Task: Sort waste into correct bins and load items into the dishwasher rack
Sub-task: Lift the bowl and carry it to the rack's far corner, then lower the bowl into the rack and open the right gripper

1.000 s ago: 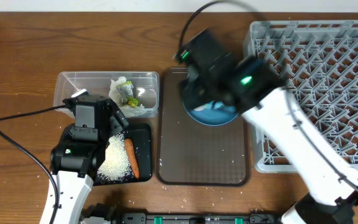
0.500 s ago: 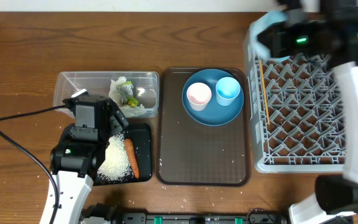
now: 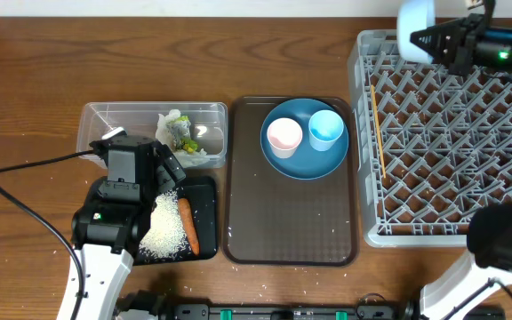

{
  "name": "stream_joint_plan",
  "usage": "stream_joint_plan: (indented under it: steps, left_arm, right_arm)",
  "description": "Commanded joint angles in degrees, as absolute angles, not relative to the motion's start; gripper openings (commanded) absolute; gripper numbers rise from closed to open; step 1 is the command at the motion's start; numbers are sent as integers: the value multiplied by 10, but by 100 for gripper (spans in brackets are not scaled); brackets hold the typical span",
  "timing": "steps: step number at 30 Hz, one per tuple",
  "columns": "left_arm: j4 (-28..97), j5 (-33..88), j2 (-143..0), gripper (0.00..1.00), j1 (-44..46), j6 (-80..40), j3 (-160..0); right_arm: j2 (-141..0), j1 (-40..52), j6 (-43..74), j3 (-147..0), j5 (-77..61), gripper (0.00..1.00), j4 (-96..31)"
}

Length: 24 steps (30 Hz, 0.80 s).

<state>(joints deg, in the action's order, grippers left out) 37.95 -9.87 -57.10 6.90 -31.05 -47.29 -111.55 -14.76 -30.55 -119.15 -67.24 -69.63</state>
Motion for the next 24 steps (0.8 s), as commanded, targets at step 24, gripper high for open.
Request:
stream_joint_plan:
  steps: [24]
  left_arm:
    - [381,-110,-566,98,67,-307,-479]
  right_arm:
    - [-1331,-167,-410,-1200,-696,1,-696]
